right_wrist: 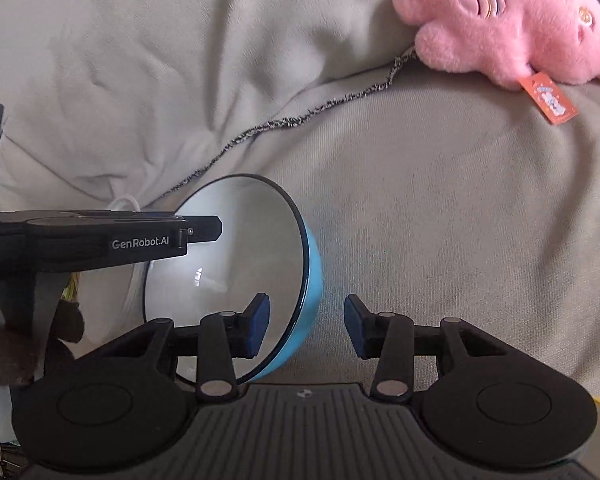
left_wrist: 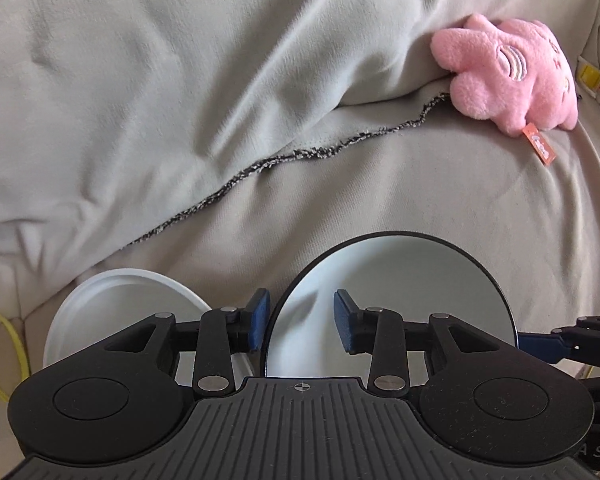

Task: Organize plates and bowls
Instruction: 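Grasp the rim of the blue bowl with the right tool, then lower the blue bowl into the yellow-rimmed bowl and open the right tool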

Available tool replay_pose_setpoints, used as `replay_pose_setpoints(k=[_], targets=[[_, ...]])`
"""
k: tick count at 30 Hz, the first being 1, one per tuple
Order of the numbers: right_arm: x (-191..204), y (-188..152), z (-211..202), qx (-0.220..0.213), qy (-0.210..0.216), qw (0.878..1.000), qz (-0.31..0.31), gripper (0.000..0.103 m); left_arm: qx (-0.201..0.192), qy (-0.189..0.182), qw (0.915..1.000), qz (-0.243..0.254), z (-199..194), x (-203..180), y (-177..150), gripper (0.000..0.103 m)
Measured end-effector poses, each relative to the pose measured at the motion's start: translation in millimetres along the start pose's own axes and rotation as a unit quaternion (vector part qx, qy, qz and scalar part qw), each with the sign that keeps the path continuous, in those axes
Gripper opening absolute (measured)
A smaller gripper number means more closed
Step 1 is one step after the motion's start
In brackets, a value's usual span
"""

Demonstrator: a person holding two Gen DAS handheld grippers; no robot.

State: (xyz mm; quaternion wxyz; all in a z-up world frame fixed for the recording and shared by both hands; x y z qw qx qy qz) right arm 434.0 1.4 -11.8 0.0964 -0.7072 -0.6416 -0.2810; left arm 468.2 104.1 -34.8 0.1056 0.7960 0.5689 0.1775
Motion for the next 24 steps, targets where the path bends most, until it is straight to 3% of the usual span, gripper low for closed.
replay_pose_setpoints(k=[2, 5, 10, 15, 18, 24], targets=[[0, -3, 5, 0.018, 0.014, 1.0, 0.007, 0.031, -0.002, 0.001, 1.0, 0.002, 0, -2, -1, 0.043], [-5, -1, 4, 0.018, 0.016, 1.0, 0.005, 0.025, -0.013, -0.008, 0.9998, -0.012, -1, -2, 0, 0.043], [-28, 10, -14, 0.003, 0.022, 0.999, 0.031, 0.025, -0.013, -0.055, 0.9972, -0.049, -1, -16, 8, 0.043], [-63, 34, -41, -0.045, 0.002, 0.998, 0.046, 0.025, -0.022, -0.081, 0.9957, -0.039, 2, -53, 27, 0.042], [-83, 47, -49, -0.062, -0.008, 0.996, 0.056, 0.025, -0.031, -0.103, 0.9923, -0.062, 8, -68, 39, 0.042], [-98, 55, -49, -0.065, 0.017, 0.996, 0.065, 0.025, -0.021, -0.098, 0.9934, -0.056, 17, -80, 42, 0.037]])
Point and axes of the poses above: each gripper's, at about its wrist camera, not at the fingertips, and z roughly the way its jaws point, x to its left, y to its top, the point moved 7 cm from there along z, roughly the way its jaws point, and after that the axes turned 12 degrees about z, right-handed, at the moved point
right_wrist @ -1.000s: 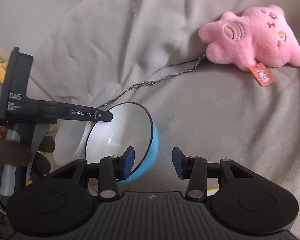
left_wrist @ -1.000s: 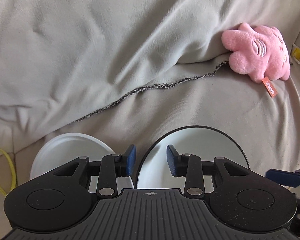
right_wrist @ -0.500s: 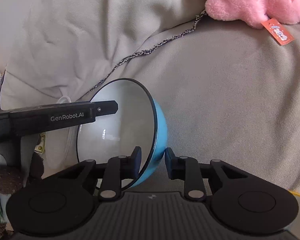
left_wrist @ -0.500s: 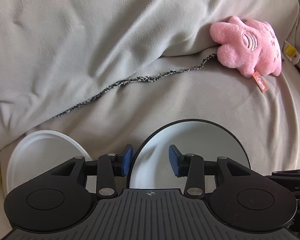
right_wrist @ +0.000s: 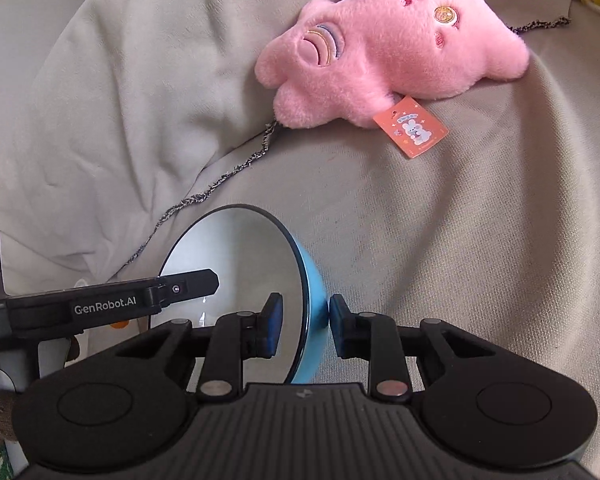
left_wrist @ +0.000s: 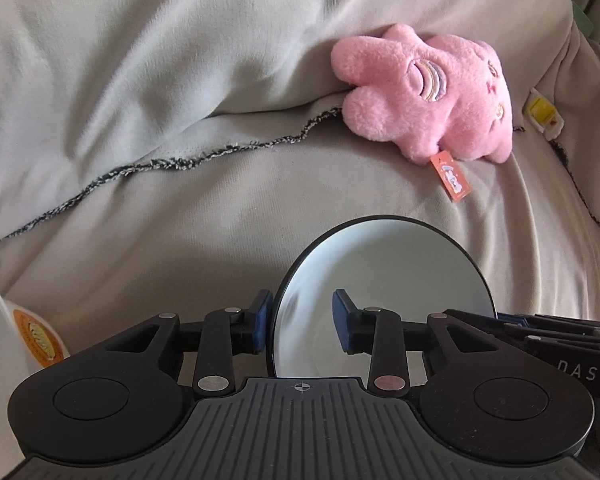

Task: Organize plates and bowls
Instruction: 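Lower the blue bowl into the yellow-rimmed bowl and open the right tool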

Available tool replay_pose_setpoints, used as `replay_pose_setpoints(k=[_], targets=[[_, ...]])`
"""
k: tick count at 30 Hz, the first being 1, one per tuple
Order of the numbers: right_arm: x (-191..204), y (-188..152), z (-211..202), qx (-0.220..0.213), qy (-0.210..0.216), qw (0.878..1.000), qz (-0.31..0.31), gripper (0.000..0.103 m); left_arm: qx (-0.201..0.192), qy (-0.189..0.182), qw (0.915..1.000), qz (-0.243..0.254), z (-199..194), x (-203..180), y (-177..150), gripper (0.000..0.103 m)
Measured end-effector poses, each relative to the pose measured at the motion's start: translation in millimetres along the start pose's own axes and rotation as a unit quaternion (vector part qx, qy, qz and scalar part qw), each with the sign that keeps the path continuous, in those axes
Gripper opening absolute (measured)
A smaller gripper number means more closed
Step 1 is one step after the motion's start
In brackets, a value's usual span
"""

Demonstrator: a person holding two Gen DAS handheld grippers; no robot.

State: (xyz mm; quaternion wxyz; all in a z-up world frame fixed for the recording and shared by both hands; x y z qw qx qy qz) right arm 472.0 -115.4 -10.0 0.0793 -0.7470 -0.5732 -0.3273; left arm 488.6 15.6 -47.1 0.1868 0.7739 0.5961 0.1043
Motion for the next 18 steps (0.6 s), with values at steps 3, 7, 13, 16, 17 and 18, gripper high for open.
replay_pose_setpoints(k=[3, 7, 13, 16, 17, 18], targets=[[3, -6, 1, 0.007, -0.002, 1.0, -0.007, 0.027, 0.018, -0.002, 0.9998, -0.004, 7, 2, -7, 0.036], [7, -13, 6, 0.016, -0.017, 0.999, -0.021, 0.029, 0.035, -0.021, 0.999, -0.021, 18, 2, -21, 0.036], [4, -18, 29, 0.051, -0.029, 0.998, -0.017, 0.029, 0.039, -0.034, 0.9984, -0.022, 28, -4, -27, 0.043], [10, -18, 30, 0.032, -0.042, 0.998, -0.035, 0.03, 0.037, -0.035, 0.9984, -0.024, 23, -6, -25, 0.043], [12, -18, 27, 0.025, -0.043, 0.998, -0.039, 0.03, 0.037, -0.035, 0.9984, -0.023, 20, -7, -25, 0.043], [15, -17, 20, 0.017, -0.04, 0.998, -0.042, 0.03, 0.034, -0.035, 0.9986, -0.021, 12, -9, -23, 0.043]])
Point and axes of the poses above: each gripper's, at about its wrist camera, not at the fingertips, and z roughly the way its jaws point, x to its left, y to its top, the point moved 7 cm from there along z, roughly the way its jaws point, and after that the axes turned 12 degrees about z, right-handed, at the moved point
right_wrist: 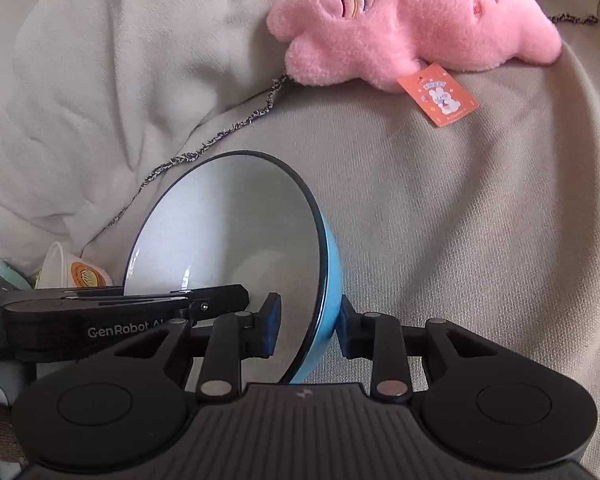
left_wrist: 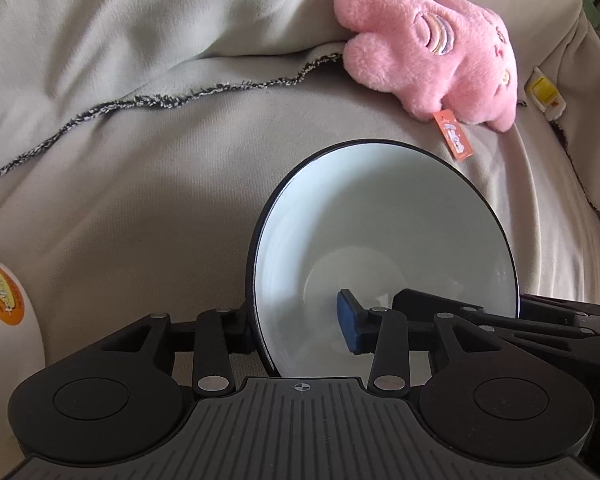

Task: Organize plates and bowls
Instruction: 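Lower the blue bowl into the yellow-rimmed bowl and open the right tool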

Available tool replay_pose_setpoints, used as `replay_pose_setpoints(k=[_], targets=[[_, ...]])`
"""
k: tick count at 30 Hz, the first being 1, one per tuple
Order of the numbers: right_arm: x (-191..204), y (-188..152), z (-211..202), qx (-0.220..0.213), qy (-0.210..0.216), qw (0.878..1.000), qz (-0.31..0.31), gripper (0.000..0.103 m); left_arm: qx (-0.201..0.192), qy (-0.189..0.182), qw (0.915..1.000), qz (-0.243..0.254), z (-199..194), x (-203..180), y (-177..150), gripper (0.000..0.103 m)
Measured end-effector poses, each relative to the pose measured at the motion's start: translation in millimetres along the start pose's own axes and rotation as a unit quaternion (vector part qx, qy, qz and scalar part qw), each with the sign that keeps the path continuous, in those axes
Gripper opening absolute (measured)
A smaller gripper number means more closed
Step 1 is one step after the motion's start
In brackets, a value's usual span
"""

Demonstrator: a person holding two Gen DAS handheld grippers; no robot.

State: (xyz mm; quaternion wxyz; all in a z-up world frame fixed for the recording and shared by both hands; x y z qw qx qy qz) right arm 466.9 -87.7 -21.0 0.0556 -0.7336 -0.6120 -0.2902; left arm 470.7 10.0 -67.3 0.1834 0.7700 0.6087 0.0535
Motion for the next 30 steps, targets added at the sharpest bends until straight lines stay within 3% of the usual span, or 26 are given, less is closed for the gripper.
replay_pose_setpoints(k=[4, 7, 11, 15, 23, 30], targets=[[12, 6, -43, -0.035, 0.018, 0.999, -0.022, 0.03, -0.042, -0.015, 0.999, -0.004, -47, -17, 5, 0.043], [17, 1, -87, -0.06, 0.016, 0.996, -0.069, 0.03, -0.053, -0.028, 0.9982, 0.009, -87, -42, 2, 0.043], [11, -5, -141, -0.065, 0.008, 0.994, -0.086, 0.03, -0.048, -0.051, 0.9962, 0.053, -122, -85, -11, 0.043], [-5, -21, -171, -0.063, 0.002, 0.994, -0.091, 0.03, -0.02, -0.073, 0.9936, 0.084, -122, -117, -41, 0.042], [-36, -71, -132, 0.015, -0.009, 0.996, -0.085, 0.03, 0.055, -0.05, 0.9935, 0.085, -80, -114, -93, 0.042], [-48, -78, -109, 0.03, -0.01, 0.997, -0.073, 0.03, 0.066, -0.038, 0.9928, 0.092, -71, -106, -95, 0.035]])
Point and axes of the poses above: each gripper's, at about its wrist camera, not at the fingertips, and z roughly the way its jaws point, x to its left, y to its top, the point moved 7 cm from there along z, roughly the way its jaws point, and after that the axes turned 12 degrees about z, right-handed, at the moved point
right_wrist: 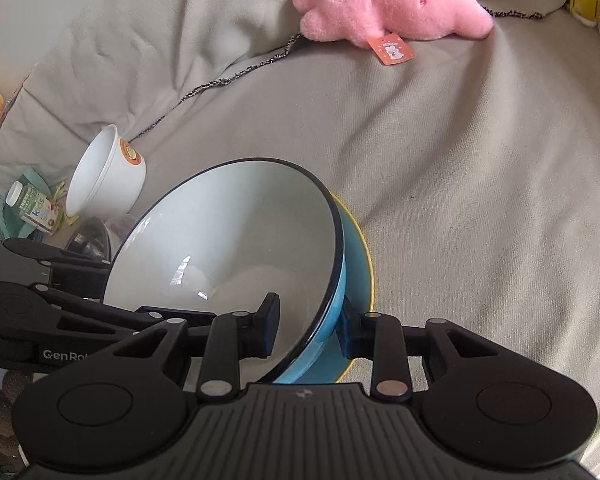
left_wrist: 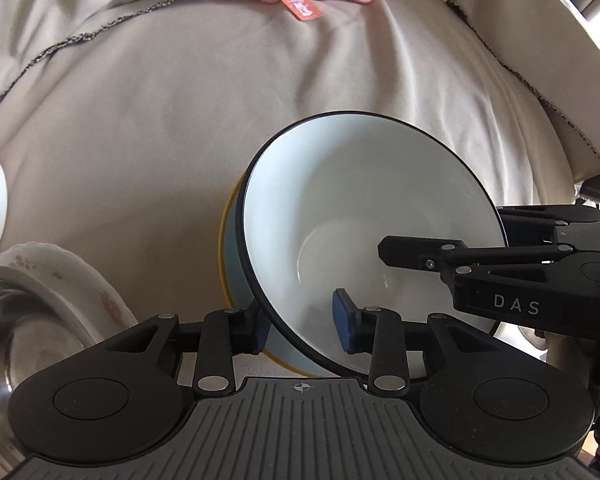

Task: Organize plates and bowls
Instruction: 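Lower the blue bowl into the yellow-rimmed bowl and open the right tool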

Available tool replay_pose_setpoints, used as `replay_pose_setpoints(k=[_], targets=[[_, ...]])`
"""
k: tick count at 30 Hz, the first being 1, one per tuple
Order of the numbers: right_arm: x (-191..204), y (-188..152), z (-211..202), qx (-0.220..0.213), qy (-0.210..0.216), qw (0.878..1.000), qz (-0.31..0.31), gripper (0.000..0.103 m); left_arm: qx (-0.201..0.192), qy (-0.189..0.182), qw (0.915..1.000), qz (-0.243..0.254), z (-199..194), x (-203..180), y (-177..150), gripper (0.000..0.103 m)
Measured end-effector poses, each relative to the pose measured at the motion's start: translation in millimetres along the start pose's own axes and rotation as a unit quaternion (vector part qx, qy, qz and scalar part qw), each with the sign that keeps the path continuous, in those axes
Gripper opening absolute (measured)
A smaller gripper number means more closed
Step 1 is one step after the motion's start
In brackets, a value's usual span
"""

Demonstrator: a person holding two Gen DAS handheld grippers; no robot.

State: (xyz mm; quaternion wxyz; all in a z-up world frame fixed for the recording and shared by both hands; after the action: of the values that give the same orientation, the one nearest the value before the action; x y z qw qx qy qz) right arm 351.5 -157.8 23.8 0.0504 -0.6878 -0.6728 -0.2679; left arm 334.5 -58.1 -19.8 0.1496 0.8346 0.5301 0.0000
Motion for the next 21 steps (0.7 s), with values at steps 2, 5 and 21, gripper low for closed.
replay_pose_setpoints(k=[2, 5, 21], targets=[[-2, 1, -1, 0.003, 0.008, 1.0, 0.008, 0.03, 0.0, 0.004, 1.0, -0.001, 1, 1, 0, 0.034], [-5, 0, -4, 0.007, 0.014, 1.0, 0.016, 0.03, 0.001, 0.002, 1.0, -0.005, 1, 0, 0, 0.033], [-7, -5, -13, 0.027, 0.012, 0.999, 0.034, 0.033, 0.0, 0.008, 0.9998, -0.016, -7, 0, -2, 0.024]])
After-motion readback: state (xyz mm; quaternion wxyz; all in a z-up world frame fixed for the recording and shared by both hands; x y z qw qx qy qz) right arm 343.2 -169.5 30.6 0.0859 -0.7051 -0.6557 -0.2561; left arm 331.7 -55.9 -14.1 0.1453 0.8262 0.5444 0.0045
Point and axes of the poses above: each gripper's, at about its wrist camera, not at the fingertips, and z roughly the way its jaws point, x to its left, y to its top, the point moved 7 cm from there along z, roughly the way its jaws point, and after that the axes turned 12 degrees about z, right-handed, at the moved point
